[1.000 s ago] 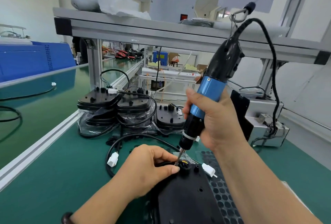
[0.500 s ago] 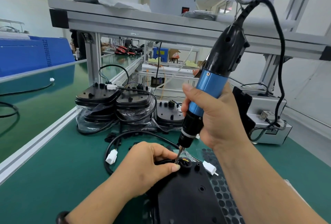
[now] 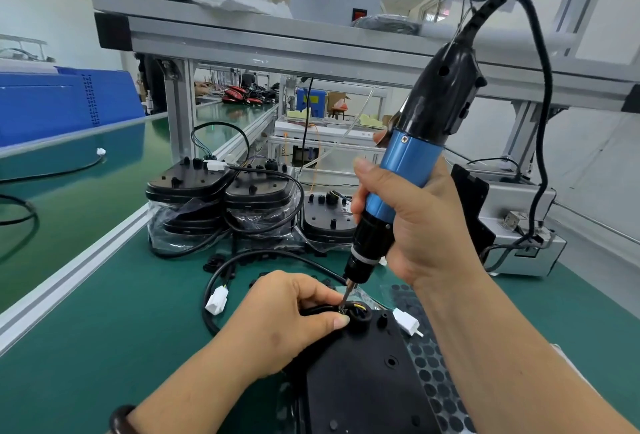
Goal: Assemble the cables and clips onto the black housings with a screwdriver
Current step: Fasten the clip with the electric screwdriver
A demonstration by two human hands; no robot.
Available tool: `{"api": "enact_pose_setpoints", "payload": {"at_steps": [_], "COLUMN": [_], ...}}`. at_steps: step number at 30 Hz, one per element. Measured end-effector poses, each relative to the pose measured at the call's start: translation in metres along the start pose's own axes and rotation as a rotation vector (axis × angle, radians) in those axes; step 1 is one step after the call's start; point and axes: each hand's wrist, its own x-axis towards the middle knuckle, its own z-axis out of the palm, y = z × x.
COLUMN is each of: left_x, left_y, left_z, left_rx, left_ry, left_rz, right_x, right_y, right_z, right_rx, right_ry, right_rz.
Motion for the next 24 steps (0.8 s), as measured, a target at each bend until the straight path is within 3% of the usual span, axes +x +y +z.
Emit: {"api": "enact_pose_setpoints", "payload": {"at_steps": [24], "left_x": [-0.001], "left_y": [0.0028], "left_z": [-0.0008], "left_rx": [-0.016], "left_ry": [-0.012], "left_rz": [-0.035], "right_x": [-0.0008], "right_y": [-0.0024], "right_z": [-0.0006], "right_rx": [-0.018], "right_ry": [-0.005], "right_rz": [-0.001]}}
